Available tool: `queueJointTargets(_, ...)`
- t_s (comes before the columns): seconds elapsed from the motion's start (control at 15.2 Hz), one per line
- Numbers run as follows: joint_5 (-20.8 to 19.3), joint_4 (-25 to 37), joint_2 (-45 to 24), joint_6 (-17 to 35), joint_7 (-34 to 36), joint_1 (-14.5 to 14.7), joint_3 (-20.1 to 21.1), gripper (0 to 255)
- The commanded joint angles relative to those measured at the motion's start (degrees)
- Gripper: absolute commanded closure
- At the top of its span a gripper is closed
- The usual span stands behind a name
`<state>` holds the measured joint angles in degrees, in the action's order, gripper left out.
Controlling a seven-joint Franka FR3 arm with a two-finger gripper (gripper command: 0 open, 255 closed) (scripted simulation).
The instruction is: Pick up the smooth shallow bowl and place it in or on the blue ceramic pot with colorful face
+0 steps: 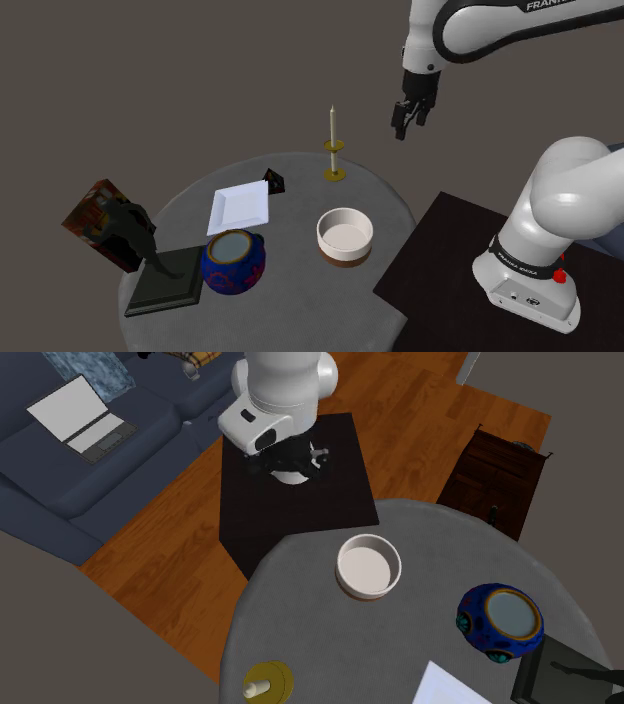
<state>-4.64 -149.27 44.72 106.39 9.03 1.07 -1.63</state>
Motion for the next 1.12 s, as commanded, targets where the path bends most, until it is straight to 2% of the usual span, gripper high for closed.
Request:
queueJointTargets(0.0,0.81,-2.97,-1.2,4.43,1.64,0.63,1.0,0)
queueJointTargets(0.53,3.46,-10.88,-11.32,23.18,7.52,3.06,4.85,0)
queueJointTargets(1.06,3.9,-12.38,-29.7,43.88,14.58,4.31,9.67,0)
